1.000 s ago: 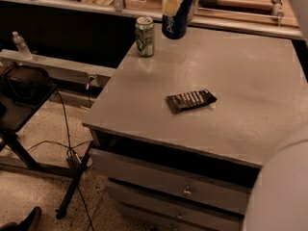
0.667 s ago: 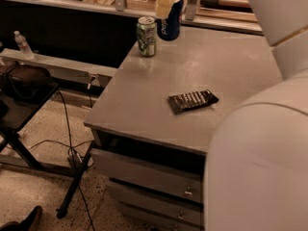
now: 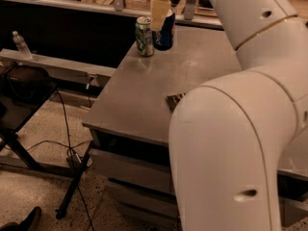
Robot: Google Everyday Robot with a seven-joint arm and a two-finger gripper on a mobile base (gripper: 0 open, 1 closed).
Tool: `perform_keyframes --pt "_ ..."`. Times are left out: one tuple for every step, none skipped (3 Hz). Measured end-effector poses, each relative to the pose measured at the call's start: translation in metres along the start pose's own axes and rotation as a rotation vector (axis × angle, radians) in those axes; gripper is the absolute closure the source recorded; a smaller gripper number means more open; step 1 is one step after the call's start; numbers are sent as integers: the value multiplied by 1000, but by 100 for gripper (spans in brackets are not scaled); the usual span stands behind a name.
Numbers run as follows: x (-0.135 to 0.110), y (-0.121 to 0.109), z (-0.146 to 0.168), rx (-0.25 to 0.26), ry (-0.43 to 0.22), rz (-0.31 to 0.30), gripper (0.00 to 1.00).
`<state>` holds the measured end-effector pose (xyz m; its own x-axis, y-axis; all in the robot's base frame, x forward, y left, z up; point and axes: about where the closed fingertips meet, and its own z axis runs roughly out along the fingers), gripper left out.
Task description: Move pepsi can near green can
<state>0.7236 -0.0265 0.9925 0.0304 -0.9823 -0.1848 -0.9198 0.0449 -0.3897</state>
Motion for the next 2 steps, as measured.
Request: perform_keyframes --pt "4 -2 24 -35 -3 6 88" --pt "12 -1 45 -65 16 17 64"
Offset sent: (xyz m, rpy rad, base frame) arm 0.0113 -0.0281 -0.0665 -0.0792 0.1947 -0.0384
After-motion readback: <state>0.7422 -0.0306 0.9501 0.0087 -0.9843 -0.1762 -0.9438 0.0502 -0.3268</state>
